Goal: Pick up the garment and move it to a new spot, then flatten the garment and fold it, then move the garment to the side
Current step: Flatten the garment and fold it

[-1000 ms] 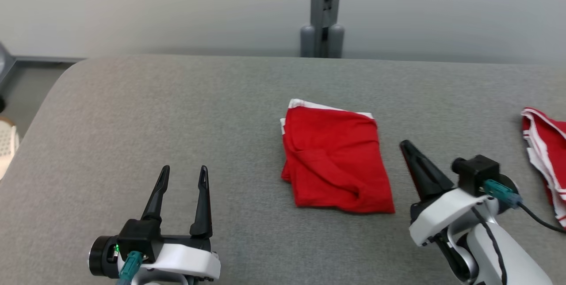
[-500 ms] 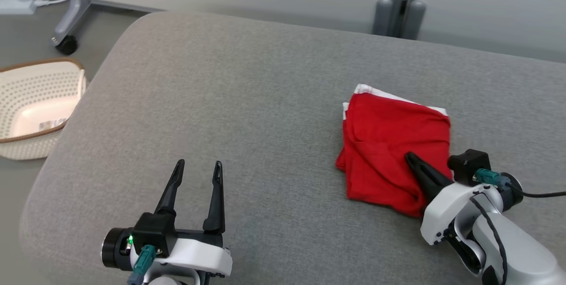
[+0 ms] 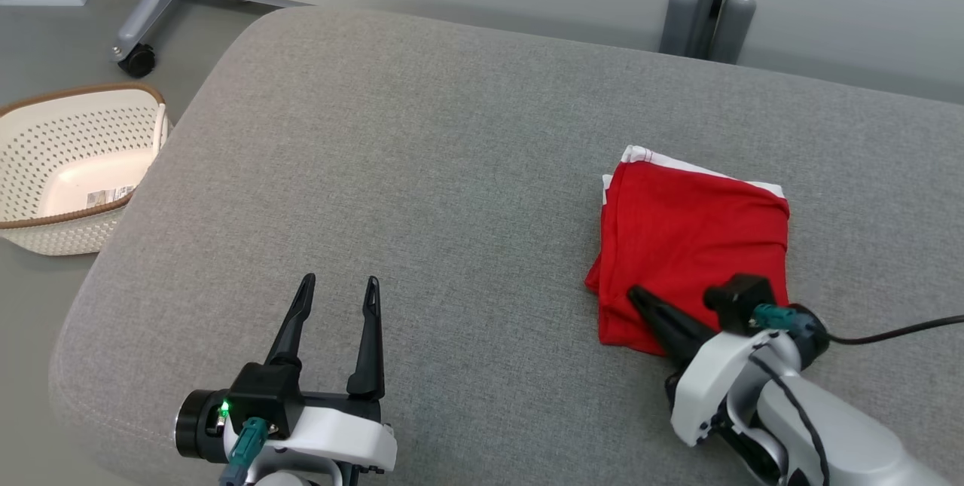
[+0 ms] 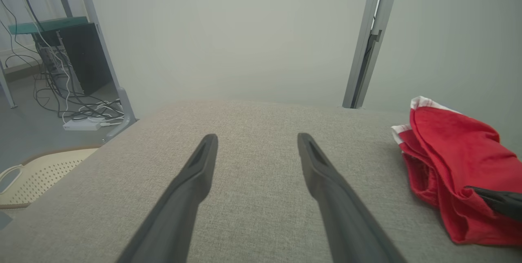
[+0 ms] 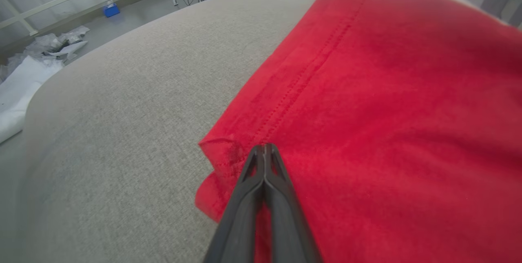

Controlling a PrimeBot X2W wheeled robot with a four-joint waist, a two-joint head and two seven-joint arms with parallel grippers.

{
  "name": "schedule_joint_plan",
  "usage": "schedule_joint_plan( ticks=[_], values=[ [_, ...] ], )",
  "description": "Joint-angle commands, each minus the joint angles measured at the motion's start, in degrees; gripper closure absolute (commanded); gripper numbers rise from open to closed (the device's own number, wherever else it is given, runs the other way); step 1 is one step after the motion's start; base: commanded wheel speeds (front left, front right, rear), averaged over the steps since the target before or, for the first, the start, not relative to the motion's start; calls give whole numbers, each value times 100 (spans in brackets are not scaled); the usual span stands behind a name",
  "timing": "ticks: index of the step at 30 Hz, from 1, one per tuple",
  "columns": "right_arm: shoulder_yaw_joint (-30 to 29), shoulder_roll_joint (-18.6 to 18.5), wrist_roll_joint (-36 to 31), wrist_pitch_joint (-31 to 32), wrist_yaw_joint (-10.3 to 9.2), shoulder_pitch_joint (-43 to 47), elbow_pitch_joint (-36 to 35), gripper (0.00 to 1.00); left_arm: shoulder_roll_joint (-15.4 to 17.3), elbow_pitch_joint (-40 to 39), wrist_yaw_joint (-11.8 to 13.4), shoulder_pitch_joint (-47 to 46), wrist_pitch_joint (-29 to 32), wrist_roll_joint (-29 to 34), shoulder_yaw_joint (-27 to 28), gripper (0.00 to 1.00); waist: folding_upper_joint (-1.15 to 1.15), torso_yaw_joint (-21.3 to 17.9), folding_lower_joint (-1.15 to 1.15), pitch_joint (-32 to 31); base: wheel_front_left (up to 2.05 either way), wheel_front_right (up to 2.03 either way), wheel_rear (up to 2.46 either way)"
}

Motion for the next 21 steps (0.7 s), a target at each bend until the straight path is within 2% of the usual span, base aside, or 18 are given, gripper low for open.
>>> schedule_joint_plan(
  ticks=[1, 7, 11, 16, 21],
  values=[
    [207, -62, 122, -34, 2, -23, -103, 100, 19, 11, 25, -126, -20, 0, 2, 0, 0, -35, 0, -22, 0, 0, 0],
    [927, -136, 514, -36, 2, -47, -512, 100, 19, 40, 23, -108, -20, 12, 31, 0, 0, -150, 0, -122, 0, 0, 0],
    [1120, -219, 653, -37, 2, -140, -745, 100, 19, 51, 17, -34, -20, 32, 77, 0, 0, -254, 0, -233, 0, 0, 0],
    [606, -235, 725, -37, 2, -121, -1029, 100, 19, 46, -23, 64, -20, 93, 198, 0, 0, -477, 0, -435, 0, 0, 0],
    [-403, -283, 281, -37, 1, 10, -1105, 100, 21, 13, -75, 137, -20, 166, 349, 0, 0, -773, 0, -670, 0, 0, 0]
  ],
)
